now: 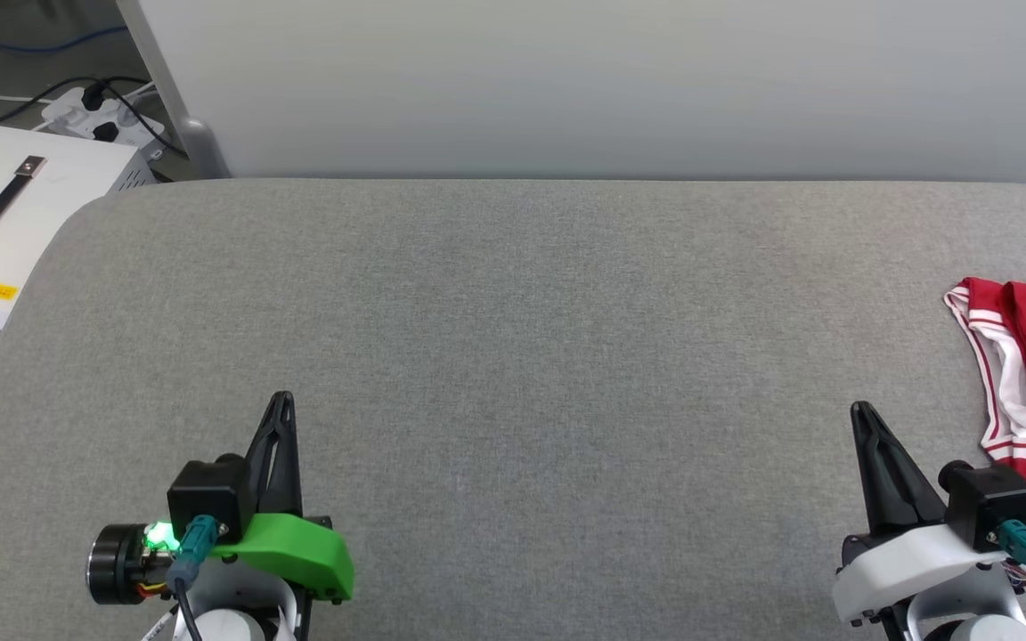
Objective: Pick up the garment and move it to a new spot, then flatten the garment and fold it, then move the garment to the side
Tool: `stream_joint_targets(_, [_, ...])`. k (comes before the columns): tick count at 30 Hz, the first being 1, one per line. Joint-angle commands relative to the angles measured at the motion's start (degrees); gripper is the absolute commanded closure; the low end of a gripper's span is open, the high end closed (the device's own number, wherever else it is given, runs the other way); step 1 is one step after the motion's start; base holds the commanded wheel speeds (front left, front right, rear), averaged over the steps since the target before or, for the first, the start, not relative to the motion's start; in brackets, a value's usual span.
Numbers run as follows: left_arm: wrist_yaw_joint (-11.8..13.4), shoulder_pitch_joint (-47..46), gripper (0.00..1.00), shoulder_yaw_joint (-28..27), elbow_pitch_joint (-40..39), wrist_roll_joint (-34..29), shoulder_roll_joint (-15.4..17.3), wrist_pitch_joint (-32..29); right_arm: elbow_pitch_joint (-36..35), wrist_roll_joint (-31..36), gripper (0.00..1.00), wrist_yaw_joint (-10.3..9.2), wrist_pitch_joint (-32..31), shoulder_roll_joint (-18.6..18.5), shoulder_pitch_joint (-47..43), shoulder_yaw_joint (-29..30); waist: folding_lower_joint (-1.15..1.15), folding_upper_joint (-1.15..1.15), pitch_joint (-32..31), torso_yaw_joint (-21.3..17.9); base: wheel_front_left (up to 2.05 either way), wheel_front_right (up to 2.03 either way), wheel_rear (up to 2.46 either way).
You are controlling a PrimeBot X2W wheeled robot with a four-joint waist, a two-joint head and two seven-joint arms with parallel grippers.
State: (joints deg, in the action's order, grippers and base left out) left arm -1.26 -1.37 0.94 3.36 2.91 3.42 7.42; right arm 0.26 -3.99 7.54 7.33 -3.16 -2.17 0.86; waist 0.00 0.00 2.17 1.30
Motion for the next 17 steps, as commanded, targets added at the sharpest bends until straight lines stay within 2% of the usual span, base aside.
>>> stream_joint_targets(1, [0.4,0.7,1.0,-0.2,-0.3,-0.5,-0.3,-0.4,-0.1,0.8,1.0,-0.03,-0.3,0.1,0.9,-0.2,0.0,0.0,-0.1,0.0,0.0,0.0,0.0])
stream_joint_targets(17, [0.7,0.9,1.0,-0.5,-1.4,-1.4,-0.4,-2.9,-0.2,1.9,1.0,-0.04,-2.7,0.2,1.4,-0.4,0.0,0.0,-0.8,-0.5,0.0,0.0,0.0])
